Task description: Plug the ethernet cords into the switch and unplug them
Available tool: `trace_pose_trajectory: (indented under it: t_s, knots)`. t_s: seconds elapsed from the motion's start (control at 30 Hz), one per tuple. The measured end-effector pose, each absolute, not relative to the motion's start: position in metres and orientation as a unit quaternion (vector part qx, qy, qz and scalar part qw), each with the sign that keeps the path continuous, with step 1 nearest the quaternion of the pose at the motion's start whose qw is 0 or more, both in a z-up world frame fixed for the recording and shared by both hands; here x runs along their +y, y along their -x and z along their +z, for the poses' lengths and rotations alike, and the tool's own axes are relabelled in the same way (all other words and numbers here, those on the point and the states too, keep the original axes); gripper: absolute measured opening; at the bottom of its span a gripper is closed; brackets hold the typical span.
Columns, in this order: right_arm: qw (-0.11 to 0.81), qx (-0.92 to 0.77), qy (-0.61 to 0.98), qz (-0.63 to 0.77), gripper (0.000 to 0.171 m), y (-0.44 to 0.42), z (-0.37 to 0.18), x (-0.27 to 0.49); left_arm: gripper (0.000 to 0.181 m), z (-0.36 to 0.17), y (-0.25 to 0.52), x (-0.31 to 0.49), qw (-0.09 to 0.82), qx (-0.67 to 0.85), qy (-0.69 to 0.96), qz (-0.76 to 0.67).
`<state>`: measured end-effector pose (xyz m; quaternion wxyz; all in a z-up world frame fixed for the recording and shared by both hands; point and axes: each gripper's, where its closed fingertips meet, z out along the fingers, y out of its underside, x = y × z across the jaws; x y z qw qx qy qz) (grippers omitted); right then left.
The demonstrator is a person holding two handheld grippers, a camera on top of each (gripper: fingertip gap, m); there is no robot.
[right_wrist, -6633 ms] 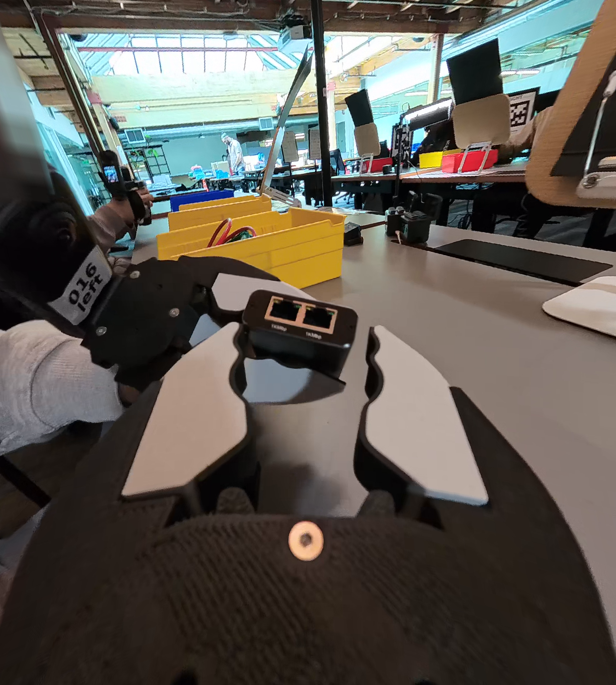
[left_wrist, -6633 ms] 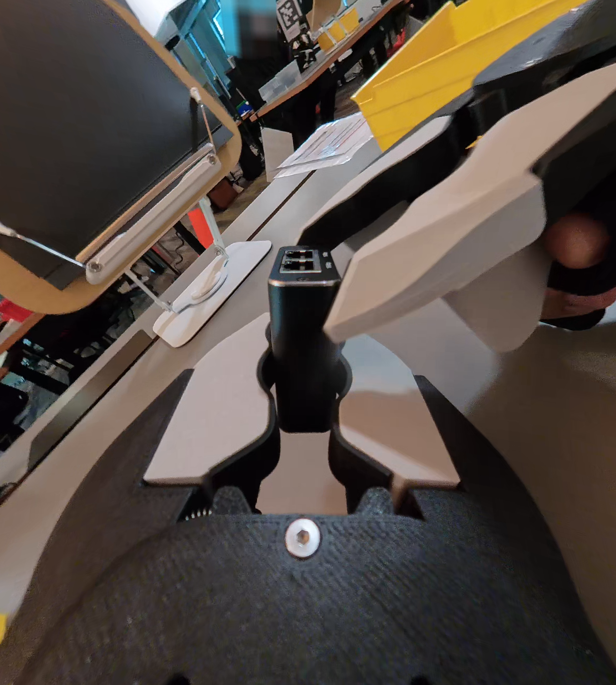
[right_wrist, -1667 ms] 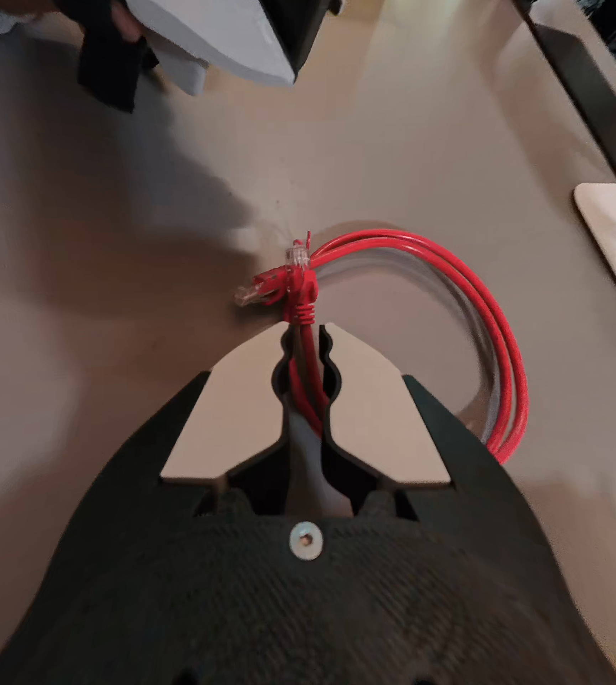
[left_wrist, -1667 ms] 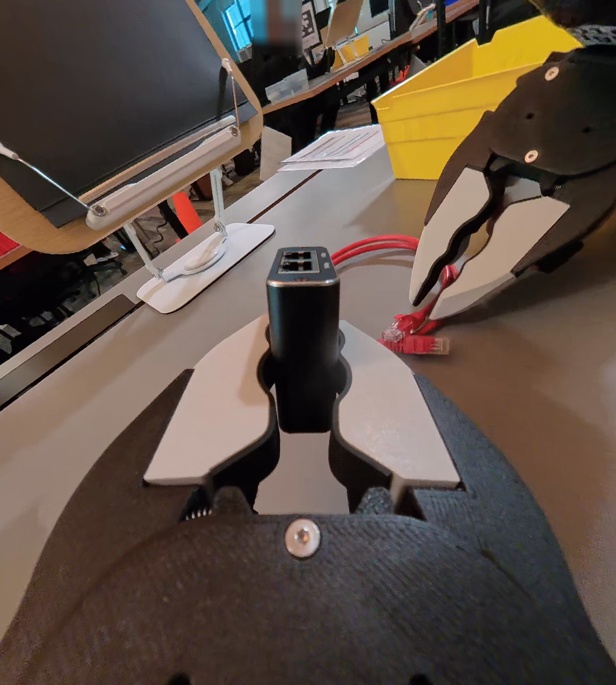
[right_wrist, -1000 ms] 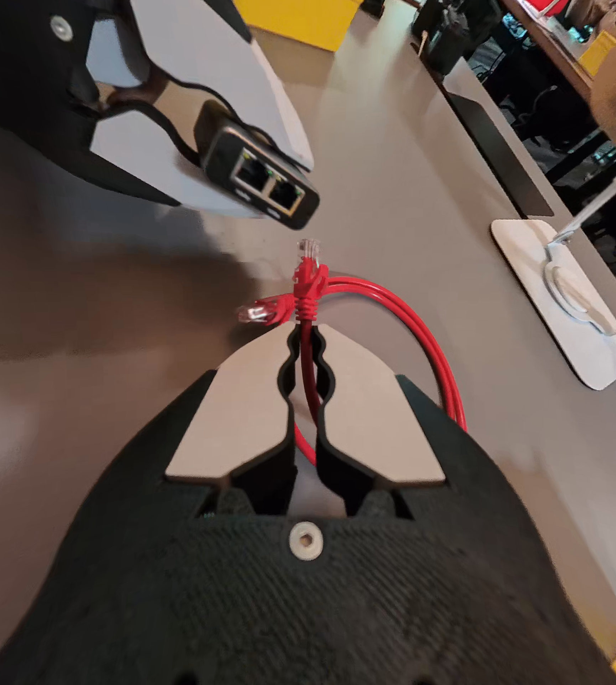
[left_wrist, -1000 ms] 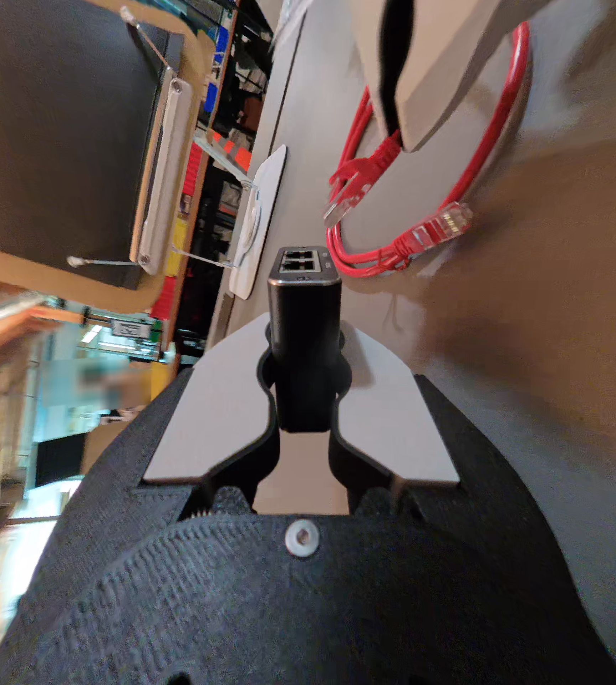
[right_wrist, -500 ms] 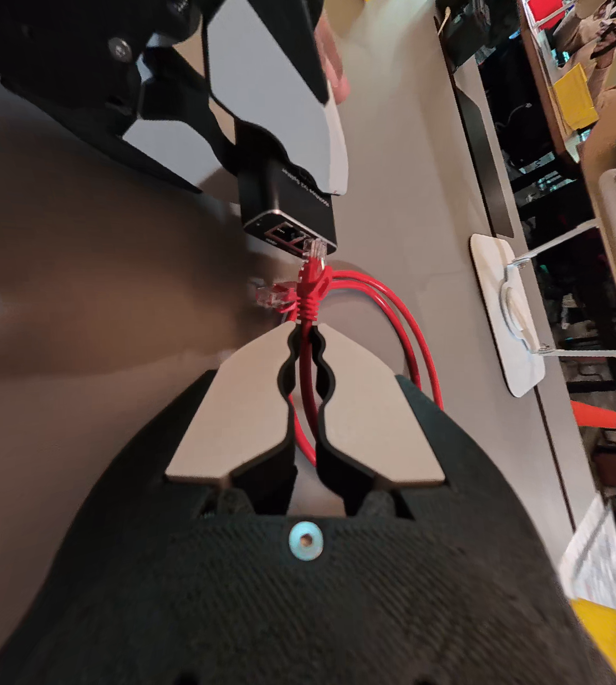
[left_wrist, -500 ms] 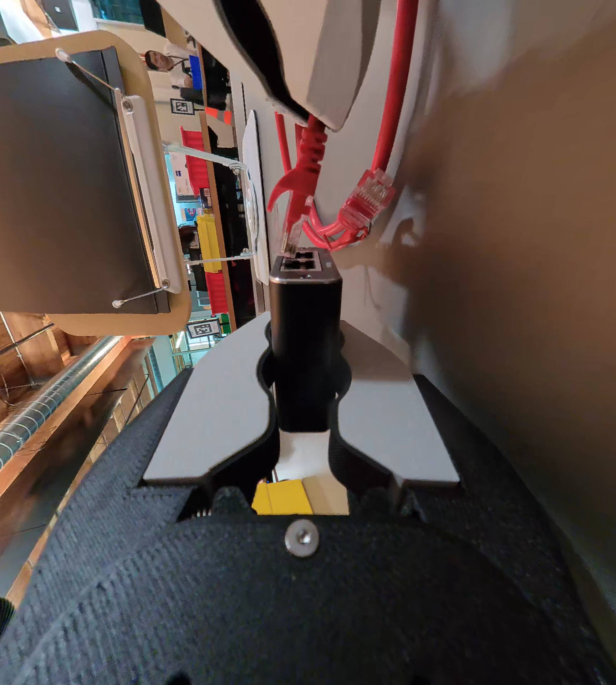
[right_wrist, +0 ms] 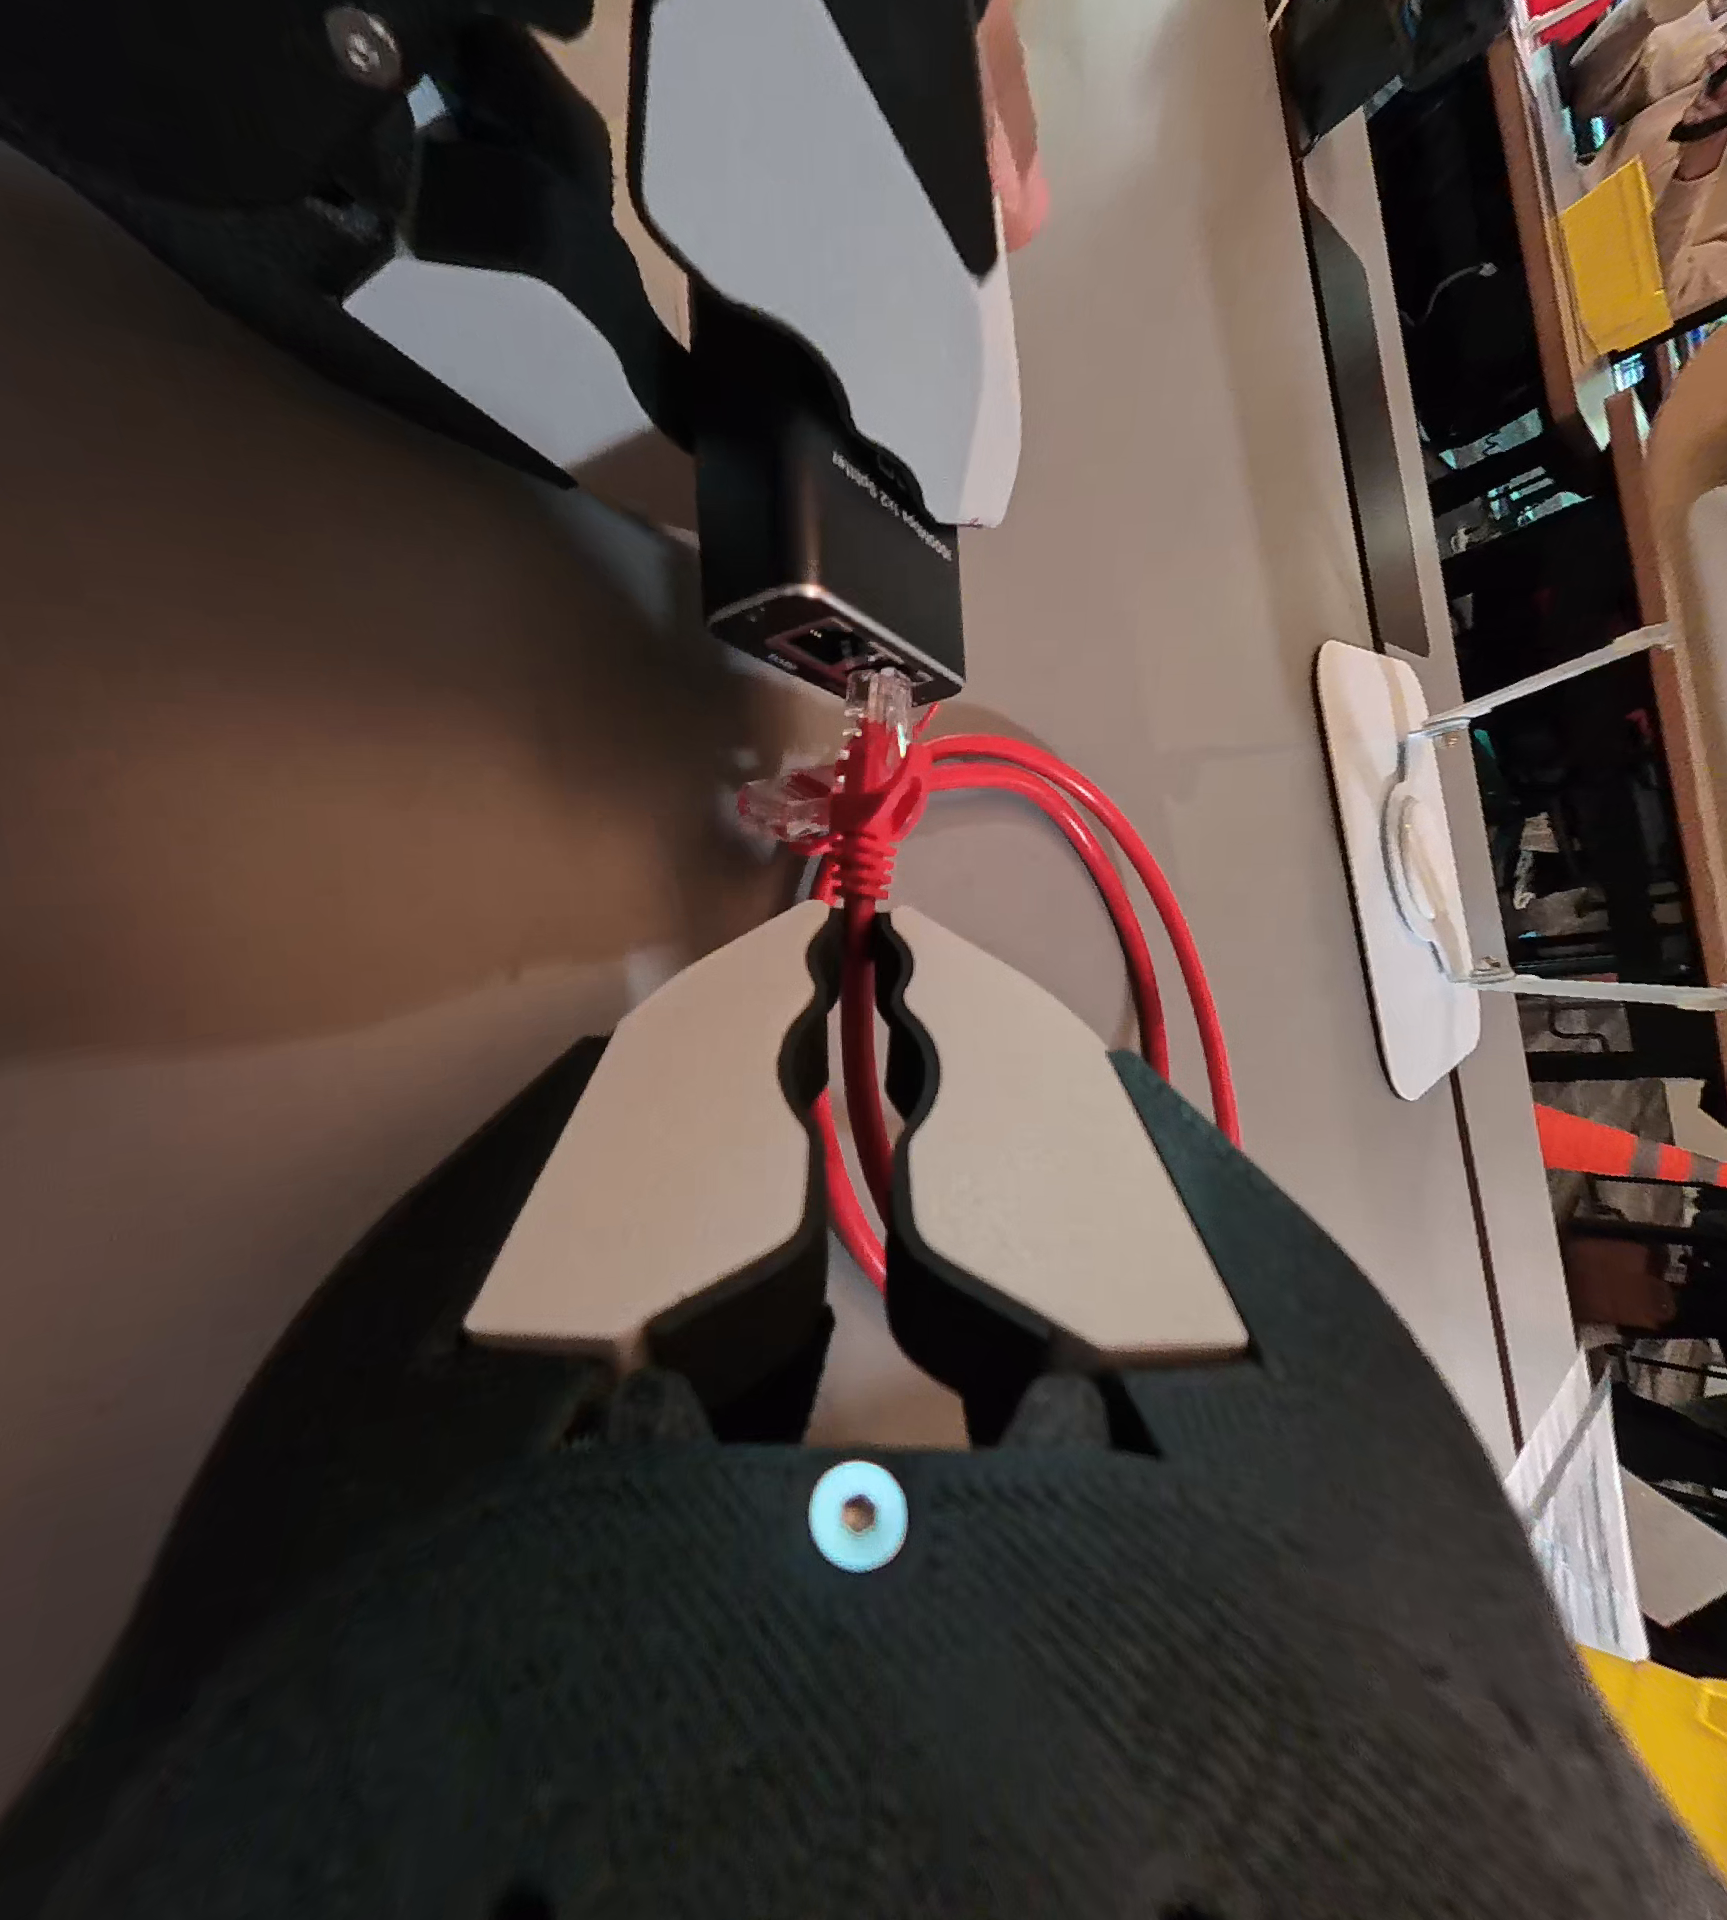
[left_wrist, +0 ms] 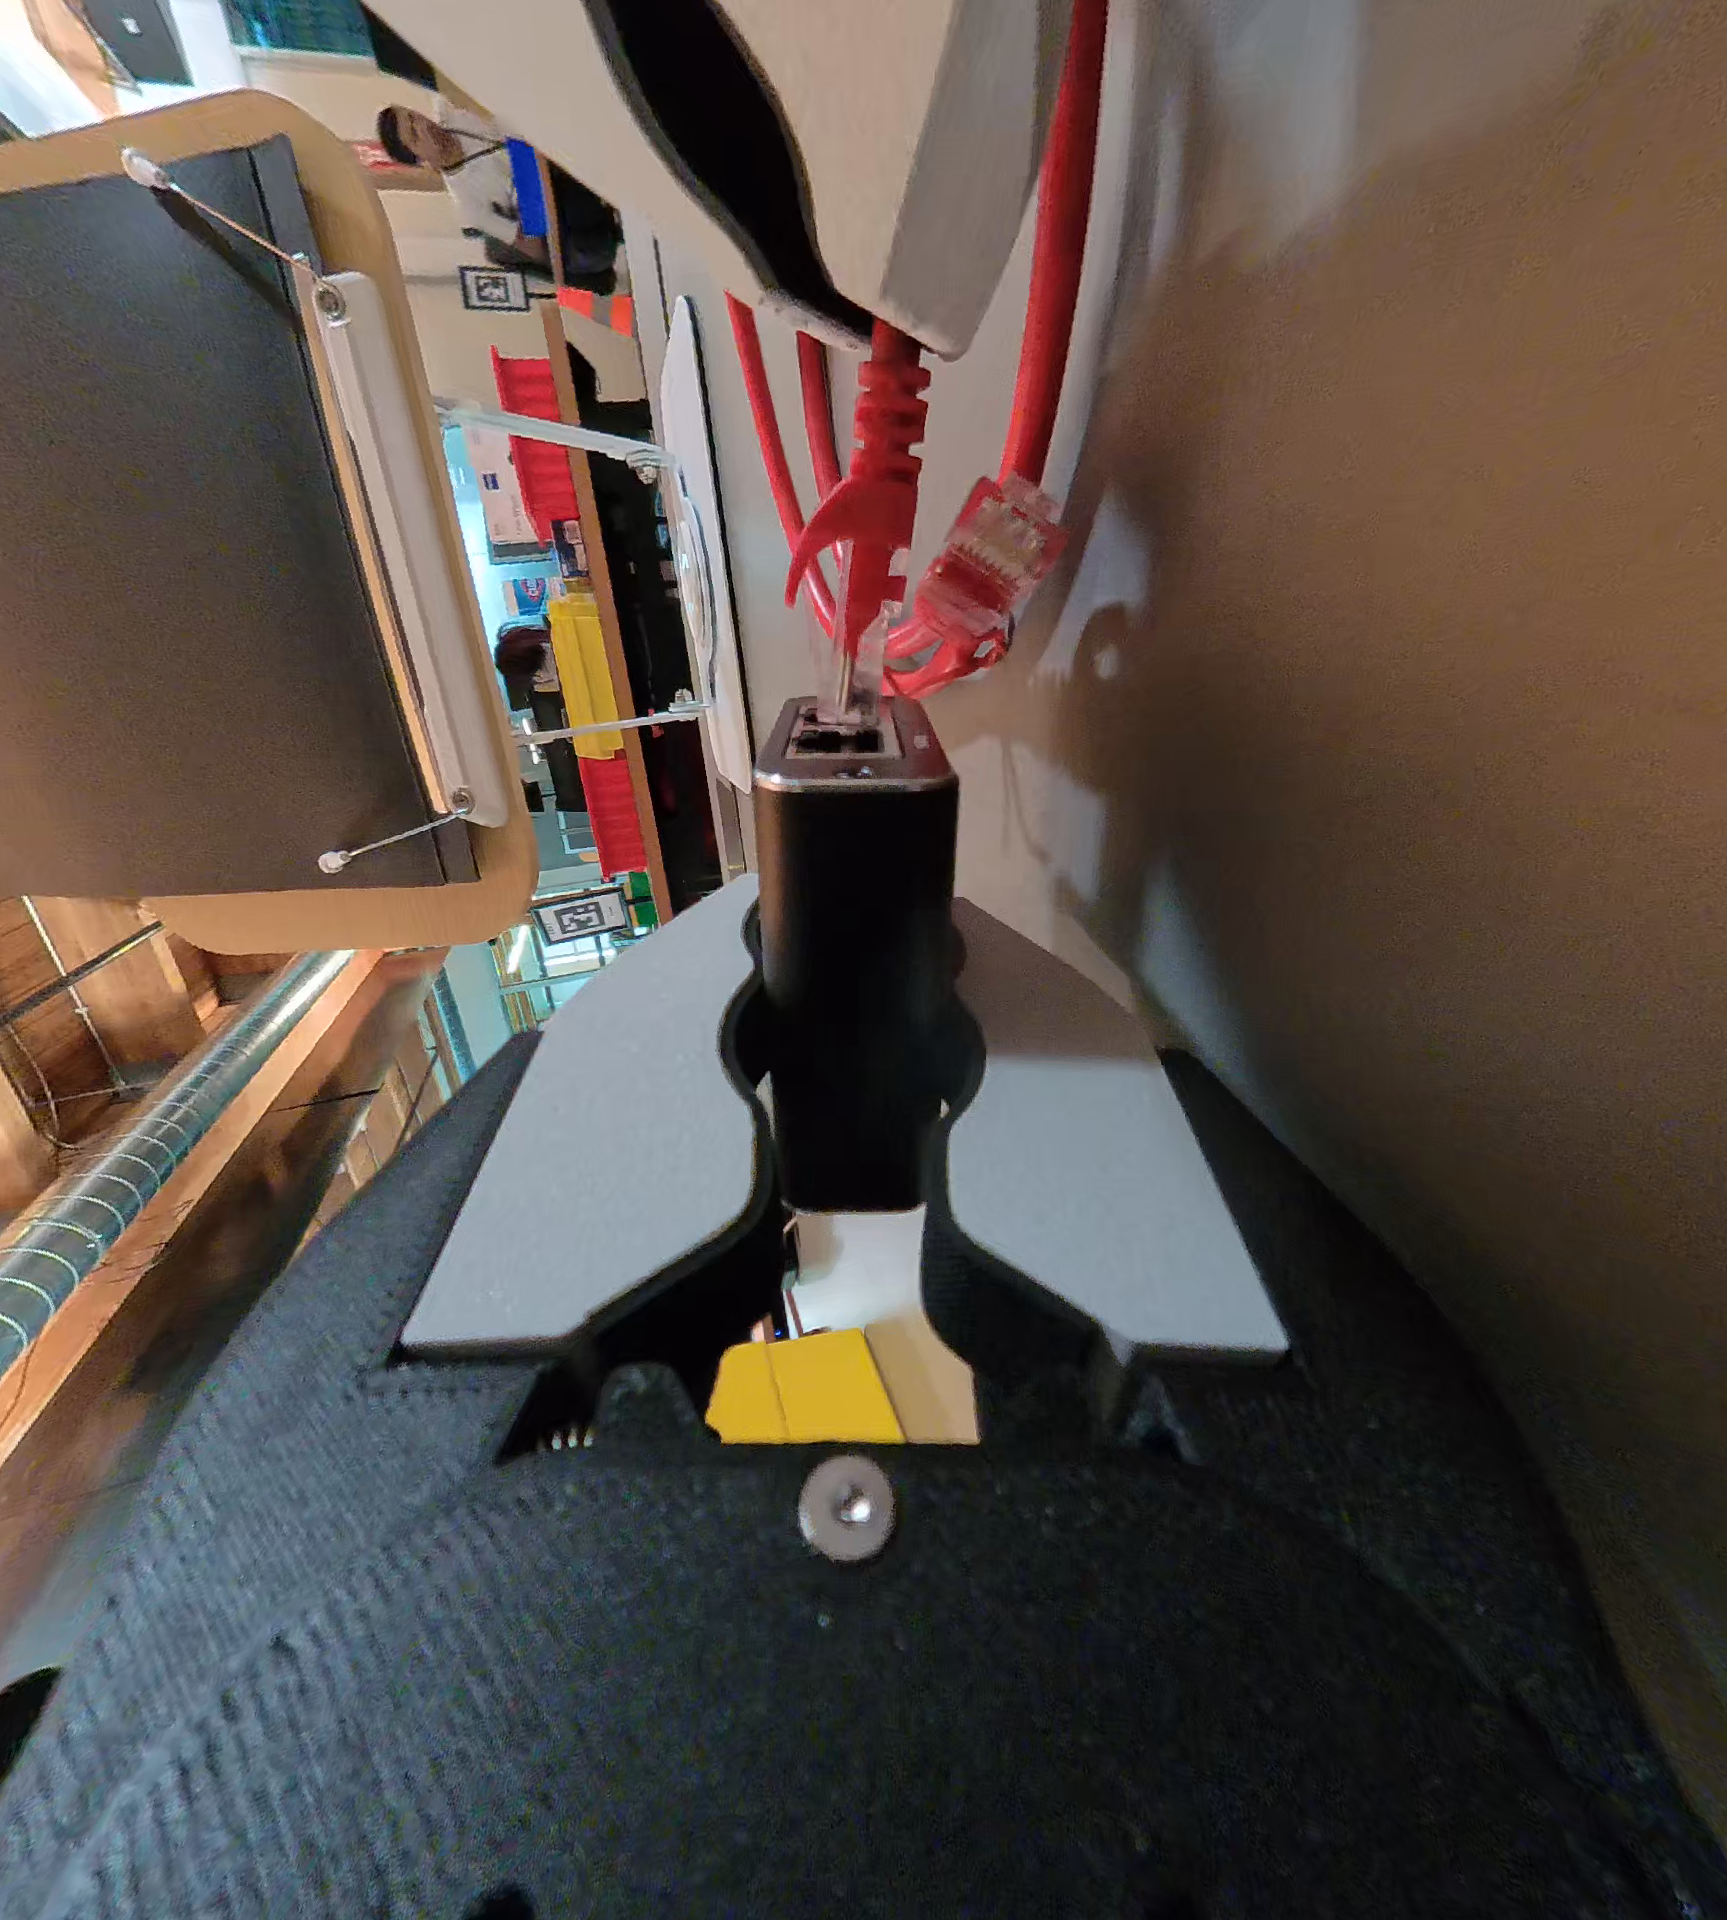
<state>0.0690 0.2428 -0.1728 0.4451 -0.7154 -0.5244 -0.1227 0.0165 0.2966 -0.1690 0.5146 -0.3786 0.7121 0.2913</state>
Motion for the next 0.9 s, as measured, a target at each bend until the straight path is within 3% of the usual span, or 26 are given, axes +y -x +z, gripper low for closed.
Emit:
trace_pose_trajectory:
  t_s: [0.9]
  knots:
    - [0.452,-0.532,0.707,-0.115,0.005,-0.063,-0.172,0.241,0.027,-0.181,-0.012,0.296,0.497,0.727,0.397,0.260]
